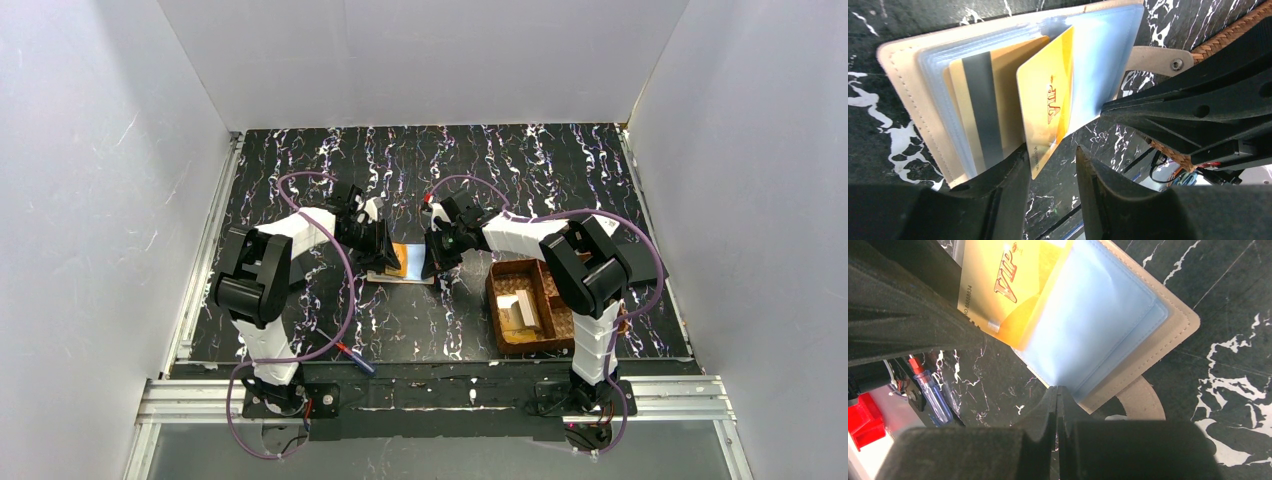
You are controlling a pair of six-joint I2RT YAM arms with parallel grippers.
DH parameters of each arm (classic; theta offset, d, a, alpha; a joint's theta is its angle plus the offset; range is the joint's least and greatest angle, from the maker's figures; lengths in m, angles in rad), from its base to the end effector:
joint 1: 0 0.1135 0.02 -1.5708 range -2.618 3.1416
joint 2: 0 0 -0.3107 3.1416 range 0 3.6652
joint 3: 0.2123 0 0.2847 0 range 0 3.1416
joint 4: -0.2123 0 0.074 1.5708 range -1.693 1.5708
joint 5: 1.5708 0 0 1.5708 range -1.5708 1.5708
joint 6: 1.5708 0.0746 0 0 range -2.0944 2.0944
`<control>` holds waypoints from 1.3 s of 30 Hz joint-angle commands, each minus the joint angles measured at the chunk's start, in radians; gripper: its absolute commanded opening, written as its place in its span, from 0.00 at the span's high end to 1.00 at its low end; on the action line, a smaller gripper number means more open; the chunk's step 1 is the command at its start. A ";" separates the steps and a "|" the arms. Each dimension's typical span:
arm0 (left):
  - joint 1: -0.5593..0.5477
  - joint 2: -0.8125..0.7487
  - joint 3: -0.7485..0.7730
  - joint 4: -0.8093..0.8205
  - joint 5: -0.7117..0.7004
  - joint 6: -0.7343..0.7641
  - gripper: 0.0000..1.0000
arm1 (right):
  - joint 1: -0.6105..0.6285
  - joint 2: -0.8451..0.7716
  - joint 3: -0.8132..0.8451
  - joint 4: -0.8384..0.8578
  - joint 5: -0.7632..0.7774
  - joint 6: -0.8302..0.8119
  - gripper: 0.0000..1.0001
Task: Put the credit cards into the card holder
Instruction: Insert the credit card into the card holder.
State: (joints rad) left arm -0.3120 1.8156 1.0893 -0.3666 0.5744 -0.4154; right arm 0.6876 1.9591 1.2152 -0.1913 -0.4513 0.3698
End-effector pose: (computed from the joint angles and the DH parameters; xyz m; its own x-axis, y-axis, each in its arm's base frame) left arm 0.3740 -0.1632 0.1536 -0.9732 -0.0421 -0.2261 0.1123 0.7708 -0.6270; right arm 0.3401 0.3214 0.1432 -0.8586 -0.2843 -0.4267 -0.4943 0.6798 0.5418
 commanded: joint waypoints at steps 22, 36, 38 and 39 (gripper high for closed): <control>0.041 0.103 0.046 -0.042 0.157 0.032 1.00 | 0.003 0.037 0.026 -0.052 0.045 -0.056 0.95; 0.053 0.178 0.035 0.092 0.303 -0.070 1.00 | 0.003 0.051 0.035 -0.042 0.040 -0.049 0.95; 0.051 0.182 0.035 0.105 0.308 -0.080 1.00 | 0.003 0.050 0.035 -0.041 0.037 -0.046 0.95; 0.051 0.183 0.036 0.108 0.309 -0.082 1.00 | 0.003 0.047 0.035 -0.043 0.038 -0.046 0.95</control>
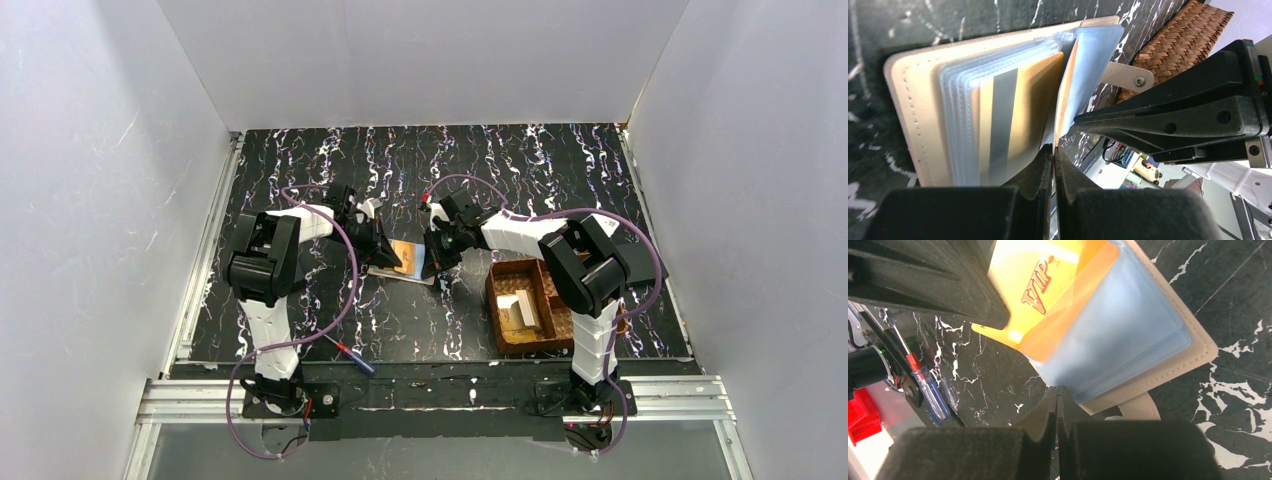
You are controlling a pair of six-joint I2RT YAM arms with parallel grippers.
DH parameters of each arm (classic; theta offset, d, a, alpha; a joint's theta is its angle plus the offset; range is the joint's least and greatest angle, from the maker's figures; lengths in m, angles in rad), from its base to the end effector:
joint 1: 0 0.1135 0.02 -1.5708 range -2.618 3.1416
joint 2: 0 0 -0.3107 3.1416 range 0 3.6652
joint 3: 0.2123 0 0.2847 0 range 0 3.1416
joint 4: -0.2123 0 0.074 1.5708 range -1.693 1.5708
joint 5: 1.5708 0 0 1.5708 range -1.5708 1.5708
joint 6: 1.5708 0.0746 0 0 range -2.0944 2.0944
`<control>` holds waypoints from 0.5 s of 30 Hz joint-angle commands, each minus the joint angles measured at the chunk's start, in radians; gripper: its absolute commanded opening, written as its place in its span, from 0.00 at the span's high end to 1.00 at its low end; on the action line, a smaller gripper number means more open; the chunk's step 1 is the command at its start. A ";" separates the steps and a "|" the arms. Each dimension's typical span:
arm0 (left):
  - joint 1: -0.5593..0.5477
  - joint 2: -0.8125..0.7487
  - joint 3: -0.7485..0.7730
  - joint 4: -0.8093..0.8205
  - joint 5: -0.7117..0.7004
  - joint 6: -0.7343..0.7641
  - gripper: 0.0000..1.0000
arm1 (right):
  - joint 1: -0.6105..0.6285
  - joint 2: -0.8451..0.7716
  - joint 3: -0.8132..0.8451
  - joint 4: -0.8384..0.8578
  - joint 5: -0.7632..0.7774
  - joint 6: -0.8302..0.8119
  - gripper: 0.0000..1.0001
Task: Put the credit cards into the card holder
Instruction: Insert the credit card into the card holder.
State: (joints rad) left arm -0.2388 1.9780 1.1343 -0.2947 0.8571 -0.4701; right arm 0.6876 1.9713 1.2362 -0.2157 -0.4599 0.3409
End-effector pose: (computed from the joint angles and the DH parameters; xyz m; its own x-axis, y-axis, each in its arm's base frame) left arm 0.3990 -0.1552 0.1192 -0.9961 -0.0627 -0.0627 0.0128 0.5975 -0.8017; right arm 0.3419 0.3237 0.1428 -0.8495 -0.3100 -0.4268 -0.5135 0.6711 0.5347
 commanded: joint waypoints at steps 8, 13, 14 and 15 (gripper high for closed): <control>-0.023 -0.013 0.042 -0.135 -0.099 0.092 0.77 | -0.017 -0.042 0.041 -0.121 0.137 -0.037 0.89; -0.023 -0.066 0.064 -0.175 -0.153 0.107 0.53 | -0.031 -0.052 0.088 -0.172 0.179 -0.051 0.80; -0.023 -0.076 0.069 -0.178 -0.159 0.103 0.50 | -0.036 -0.052 0.092 -0.172 0.181 -0.046 0.78; -0.023 -0.087 0.076 -0.182 -0.174 0.103 0.47 | -0.041 -0.051 0.095 -0.167 0.179 -0.041 0.76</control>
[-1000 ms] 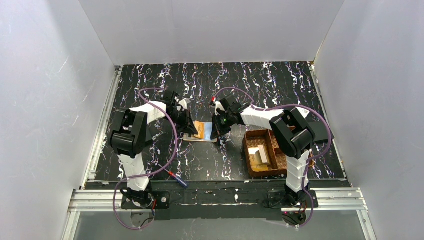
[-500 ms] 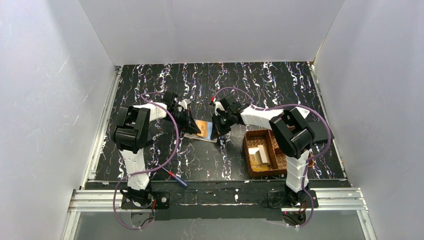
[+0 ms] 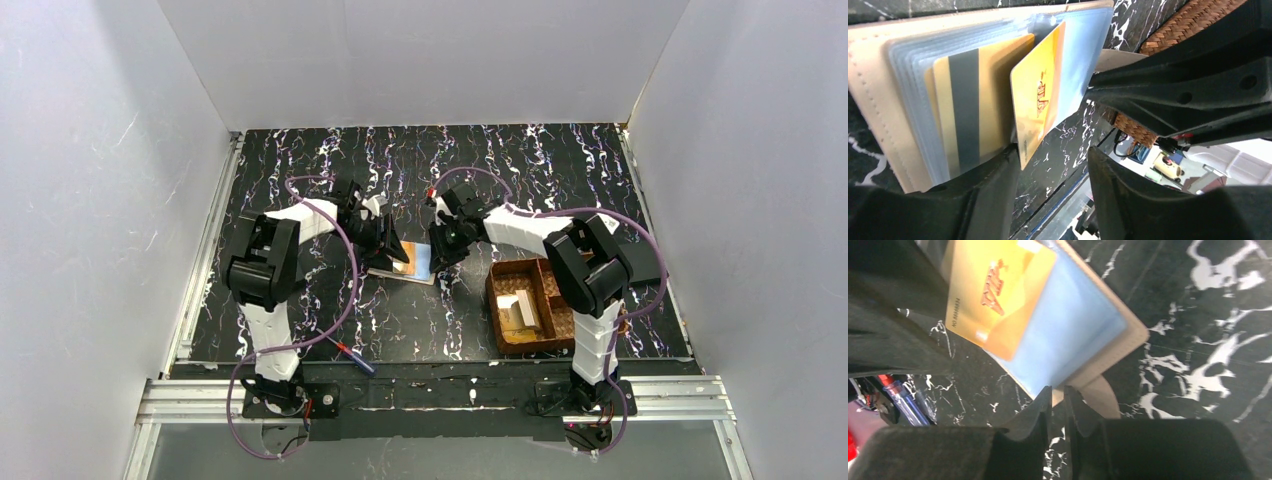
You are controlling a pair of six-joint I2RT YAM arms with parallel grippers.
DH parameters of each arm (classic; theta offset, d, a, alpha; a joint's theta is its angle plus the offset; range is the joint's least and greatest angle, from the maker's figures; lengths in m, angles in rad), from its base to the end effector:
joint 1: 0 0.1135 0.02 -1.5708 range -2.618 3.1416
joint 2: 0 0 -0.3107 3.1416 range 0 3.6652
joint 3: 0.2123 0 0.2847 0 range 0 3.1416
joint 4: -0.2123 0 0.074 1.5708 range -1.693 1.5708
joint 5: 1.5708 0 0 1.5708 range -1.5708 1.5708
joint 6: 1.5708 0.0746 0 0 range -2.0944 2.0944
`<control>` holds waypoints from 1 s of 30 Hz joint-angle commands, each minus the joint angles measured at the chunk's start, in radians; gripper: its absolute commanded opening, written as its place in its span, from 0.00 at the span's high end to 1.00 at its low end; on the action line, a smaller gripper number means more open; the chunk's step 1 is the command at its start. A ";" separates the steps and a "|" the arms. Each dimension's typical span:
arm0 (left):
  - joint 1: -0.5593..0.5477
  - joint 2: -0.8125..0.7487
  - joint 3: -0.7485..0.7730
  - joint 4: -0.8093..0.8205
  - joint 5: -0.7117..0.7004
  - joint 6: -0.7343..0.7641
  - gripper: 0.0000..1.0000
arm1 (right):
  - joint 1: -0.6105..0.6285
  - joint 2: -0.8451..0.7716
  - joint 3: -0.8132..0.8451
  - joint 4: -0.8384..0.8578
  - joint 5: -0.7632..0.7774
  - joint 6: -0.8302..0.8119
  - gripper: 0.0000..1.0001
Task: Put the credit cards into the card holder
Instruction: Insert the credit card into the card holder.
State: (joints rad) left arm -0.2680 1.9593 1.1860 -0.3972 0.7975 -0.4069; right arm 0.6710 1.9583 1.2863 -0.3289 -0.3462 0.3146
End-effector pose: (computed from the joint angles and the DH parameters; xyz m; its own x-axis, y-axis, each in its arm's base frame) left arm 0.3985 -0.1648 0.1334 -0.9952 -0.0134 -0.0971 0.0654 0.6473 -0.7595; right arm 0.3526 0.3123 0.1535 -0.8524 -0.3051 -0.4247 -0.4885 0.7543 0.4386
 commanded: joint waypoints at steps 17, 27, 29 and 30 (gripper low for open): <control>-0.047 -0.110 0.038 -0.016 -0.377 0.012 0.40 | -0.041 0.032 0.078 0.010 0.058 0.035 0.67; -0.119 -0.054 0.066 0.027 -0.374 -0.005 0.40 | -0.042 0.050 0.079 0.004 0.060 0.013 0.67; -0.128 -0.045 0.075 0.032 -0.366 -0.010 0.41 | -0.042 0.056 0.080 0.007 0.058 0.011 0.67; -0.133 -0.039 0.081 0.035 -0.355 -0.013 0.41 | -0.043 0.057 0.079 0.008 0.056 0.009 0.67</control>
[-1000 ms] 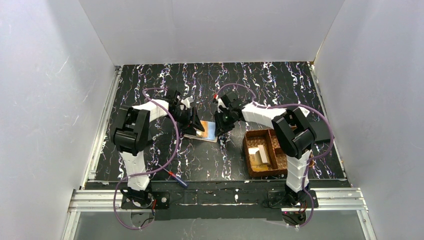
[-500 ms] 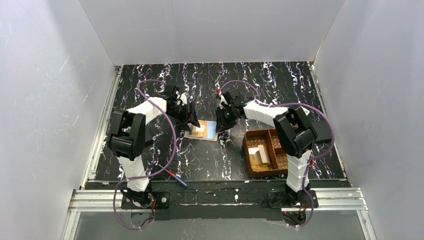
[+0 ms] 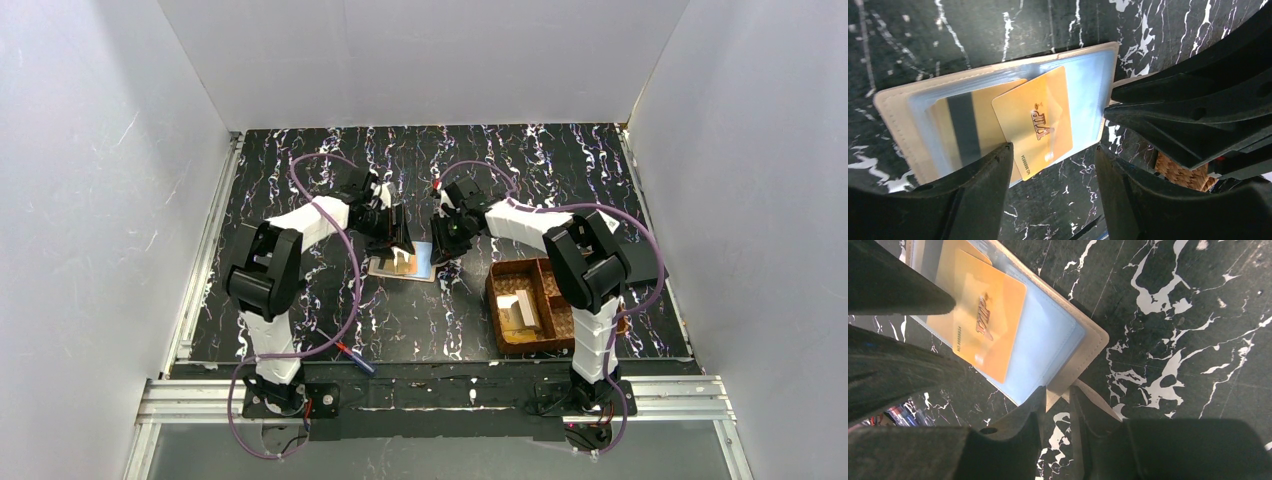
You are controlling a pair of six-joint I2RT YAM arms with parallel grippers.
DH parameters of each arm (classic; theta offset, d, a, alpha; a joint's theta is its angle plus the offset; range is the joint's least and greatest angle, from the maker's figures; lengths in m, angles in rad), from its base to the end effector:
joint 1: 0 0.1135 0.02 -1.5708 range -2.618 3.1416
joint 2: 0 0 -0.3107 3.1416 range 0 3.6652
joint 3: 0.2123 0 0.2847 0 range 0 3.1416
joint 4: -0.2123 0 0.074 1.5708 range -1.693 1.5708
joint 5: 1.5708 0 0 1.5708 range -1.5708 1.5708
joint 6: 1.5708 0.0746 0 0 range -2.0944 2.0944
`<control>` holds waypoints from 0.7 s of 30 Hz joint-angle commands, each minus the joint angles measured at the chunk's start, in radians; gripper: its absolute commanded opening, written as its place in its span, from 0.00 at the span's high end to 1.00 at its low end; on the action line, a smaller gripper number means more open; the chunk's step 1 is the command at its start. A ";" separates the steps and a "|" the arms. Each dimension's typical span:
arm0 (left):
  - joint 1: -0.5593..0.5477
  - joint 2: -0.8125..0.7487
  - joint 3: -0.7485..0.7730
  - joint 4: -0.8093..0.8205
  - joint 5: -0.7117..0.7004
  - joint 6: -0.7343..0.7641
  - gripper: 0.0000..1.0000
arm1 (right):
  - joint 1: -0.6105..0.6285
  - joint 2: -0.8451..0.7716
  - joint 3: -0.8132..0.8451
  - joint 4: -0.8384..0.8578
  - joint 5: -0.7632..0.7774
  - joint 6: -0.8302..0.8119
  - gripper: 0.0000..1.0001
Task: Put the credit cards into the card holder
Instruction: Insert the credit card into the card holder.
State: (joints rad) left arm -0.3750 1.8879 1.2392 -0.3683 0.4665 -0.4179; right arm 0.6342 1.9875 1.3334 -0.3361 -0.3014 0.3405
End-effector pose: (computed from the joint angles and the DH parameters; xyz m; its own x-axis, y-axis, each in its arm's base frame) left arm 0.4054 -0.1956 0.1688 -0.9454 -0.0174 -0.3254 0.1790 0.8068 -0.5631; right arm 0.3758 0.3039 0.1544 -0.8676 -0.2423 -0.4341 -0.4320 0.7996 0.4171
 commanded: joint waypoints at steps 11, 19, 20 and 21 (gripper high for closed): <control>-0.039 0.078 0.033 0.114 0.092 -0.042 0.41 | -0.077 -0.007 -0.053 0.142 -0.125 0.077 0.67; -0.038 0.048 0.001 0.172 0.133 -0.073 0.40 | -0.094 -0.047 -0.065 0.149 -0.132 0.090 0.66; -0.038 0.043 -0.004 0.178 0.138 -0.075 0.40 | -0.099 -0.055 -0.069 0.149 -0.136 0.096 0.66; -0.038 0.044 -0.004 0.178 0.144 -0.077 0.40 | -0.104 -0.066 -0.074 0.154 -0.139 0.105 0.66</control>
State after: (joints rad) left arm -0.4084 1.9678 1.2534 -0.2125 0.5842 -0.4913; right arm 0.5429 1.9864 1.2788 -0.2156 -0.4150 0.4175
